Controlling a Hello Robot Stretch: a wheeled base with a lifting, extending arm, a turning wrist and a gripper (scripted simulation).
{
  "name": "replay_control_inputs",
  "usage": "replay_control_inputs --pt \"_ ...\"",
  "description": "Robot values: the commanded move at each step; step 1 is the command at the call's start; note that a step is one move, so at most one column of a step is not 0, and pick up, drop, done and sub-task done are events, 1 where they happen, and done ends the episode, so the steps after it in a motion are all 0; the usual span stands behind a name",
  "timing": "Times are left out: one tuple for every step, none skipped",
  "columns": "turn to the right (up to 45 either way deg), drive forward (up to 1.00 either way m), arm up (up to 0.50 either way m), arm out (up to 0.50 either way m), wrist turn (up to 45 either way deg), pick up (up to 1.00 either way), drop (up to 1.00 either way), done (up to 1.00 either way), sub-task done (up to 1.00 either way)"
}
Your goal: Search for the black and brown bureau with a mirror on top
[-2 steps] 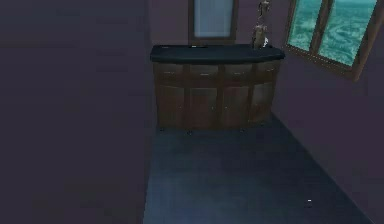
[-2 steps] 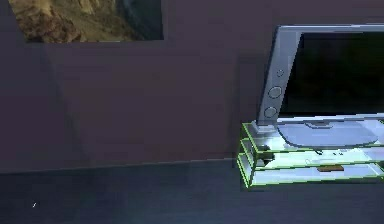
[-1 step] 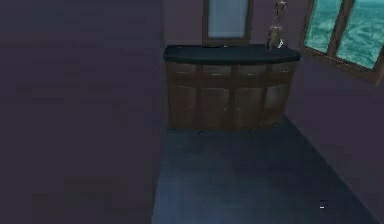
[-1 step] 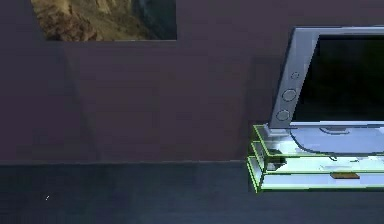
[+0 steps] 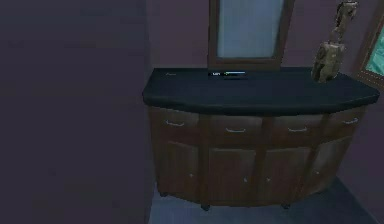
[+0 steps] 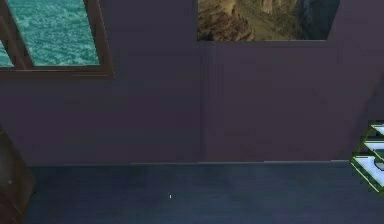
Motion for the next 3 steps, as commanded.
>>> replay_control_inputs --pt "0.0 0.25 0.0 0.0 0.0 0.0 0.0 0.0 0.0" --pt "18.0 0.0 0.0 0.0 0.0 0.0 0.0 0.0 0.0" --pt "0.0 0.0 0.0 0.0 0.0 0.0 0.0 1.0 0.0"
